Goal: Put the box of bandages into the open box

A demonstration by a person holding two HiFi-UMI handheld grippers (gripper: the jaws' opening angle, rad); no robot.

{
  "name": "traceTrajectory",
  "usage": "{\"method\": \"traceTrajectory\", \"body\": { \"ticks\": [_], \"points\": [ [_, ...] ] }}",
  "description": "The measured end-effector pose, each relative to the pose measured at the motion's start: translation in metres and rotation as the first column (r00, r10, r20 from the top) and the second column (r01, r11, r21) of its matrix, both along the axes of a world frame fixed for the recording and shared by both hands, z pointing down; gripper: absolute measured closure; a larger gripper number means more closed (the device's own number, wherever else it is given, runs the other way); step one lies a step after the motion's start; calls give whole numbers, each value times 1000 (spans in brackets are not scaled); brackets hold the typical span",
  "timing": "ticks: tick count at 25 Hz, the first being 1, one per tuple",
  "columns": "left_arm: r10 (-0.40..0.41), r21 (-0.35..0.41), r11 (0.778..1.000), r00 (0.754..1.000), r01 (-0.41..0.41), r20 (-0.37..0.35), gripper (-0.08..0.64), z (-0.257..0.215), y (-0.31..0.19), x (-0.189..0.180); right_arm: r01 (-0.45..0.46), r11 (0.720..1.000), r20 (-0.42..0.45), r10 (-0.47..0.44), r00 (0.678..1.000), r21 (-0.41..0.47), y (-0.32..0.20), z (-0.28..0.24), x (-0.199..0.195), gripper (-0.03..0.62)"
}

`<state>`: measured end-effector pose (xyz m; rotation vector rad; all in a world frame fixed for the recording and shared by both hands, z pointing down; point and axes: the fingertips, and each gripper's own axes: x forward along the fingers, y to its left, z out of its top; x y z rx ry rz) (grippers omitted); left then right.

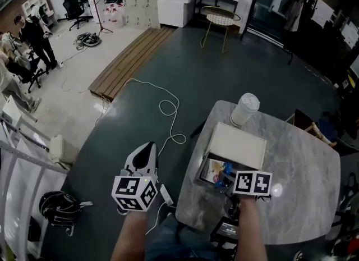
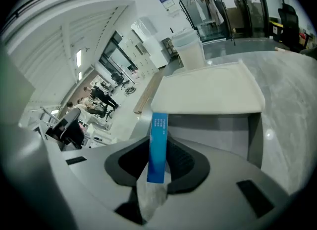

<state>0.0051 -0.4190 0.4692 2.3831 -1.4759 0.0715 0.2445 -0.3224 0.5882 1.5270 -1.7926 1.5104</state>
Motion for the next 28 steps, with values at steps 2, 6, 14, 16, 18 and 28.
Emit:
{"method": "traceTrajectory", "body": {
  "ticks": [2, 6, 14, 16, 18, 28],
  "points": [
    [-8, 3, 1000, 1000, 8, 0, 548, -2, 0, -2, 18, 1000, -89, -19, 996, -11, -3, 7, 9, 471],
    [-23, 13, 1000, 1000, 22, 20, 548, -3, 0, -10, 23, 1000, -145, -25, 989, -18, -7, 22, 15, 434],
    [-59, -3, 998, 998, 59, 29, 548, 1, 4, -19, -9, 994, -94, -1, 996, -113, -3, 59, 34, 379],
    [-67, 0, 998, 997, 67, 25, 548, -2, 3, -21, 10, 988, -145, -33, 989, -157, 0, 69, 39, 356],
    [-74, 6, 997, 997, 73, 24, 548, -5, 2, -22, 54, 972, -233, -109, 966, -231, 5, 82, 41, 345],
    [-77, 35, 997, 997, 76, 26, 548, -19, 5, -24, 88, 964, -282, -160, 946, -252, 3, 88, 40, 339]
  ]
}}
